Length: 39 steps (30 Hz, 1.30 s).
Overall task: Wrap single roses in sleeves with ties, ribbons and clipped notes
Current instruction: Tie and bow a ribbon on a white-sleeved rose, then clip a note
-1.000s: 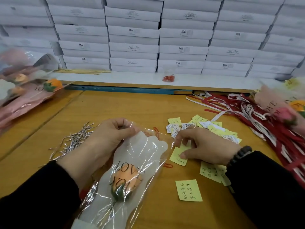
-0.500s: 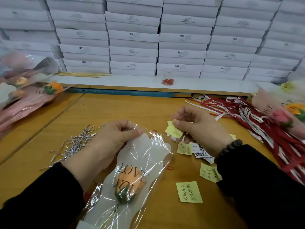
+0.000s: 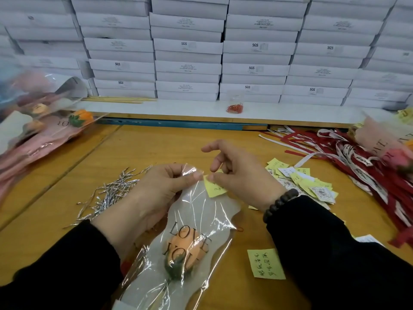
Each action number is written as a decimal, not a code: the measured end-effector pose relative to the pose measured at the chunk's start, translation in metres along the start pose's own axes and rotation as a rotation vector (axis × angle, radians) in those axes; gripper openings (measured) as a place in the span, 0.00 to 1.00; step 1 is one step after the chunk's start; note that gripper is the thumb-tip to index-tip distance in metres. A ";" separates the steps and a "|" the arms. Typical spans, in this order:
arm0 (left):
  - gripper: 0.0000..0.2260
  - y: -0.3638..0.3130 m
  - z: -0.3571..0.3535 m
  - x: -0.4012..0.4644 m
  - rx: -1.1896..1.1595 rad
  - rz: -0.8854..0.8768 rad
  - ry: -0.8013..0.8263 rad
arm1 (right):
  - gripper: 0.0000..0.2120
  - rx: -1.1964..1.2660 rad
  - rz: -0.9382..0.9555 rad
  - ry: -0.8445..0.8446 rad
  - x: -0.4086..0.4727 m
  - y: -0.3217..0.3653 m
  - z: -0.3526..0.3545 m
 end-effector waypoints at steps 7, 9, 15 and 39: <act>0.00 0.001 0.002 0.000 0.033 -0.009 -0.023 | 0.09 0.131 -0.069 -0.052 -0.002 0.000 0.001; 0.01 -0.001 0.004 0.001 0.000 -0.002 -0.044 | 0.06 0.221 -0.191 -0.089 -0.003 -0.006 0.007; 0.06 -0.002 0.006 0.001 -0.057 0.016 -0.088 | 0.08 0.097 -0.237 0.003 -0.005 -0.010 0.011; 0.03 -0.002 0.011 0.000 -0.008 0.038 -0.110 | 0.13 -0.200 -0.169 0.023 -0.009 -0.009 -0.001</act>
Point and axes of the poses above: each hand's wrist, its own x-axis towards the middle knuckle, its own z-axis out of the back of the hand, y = z × x, the point moved 7 cm from there along x, towards the middle knuckle, and after that the axes turned 13 degrees about -y, right-handed, at the moved point
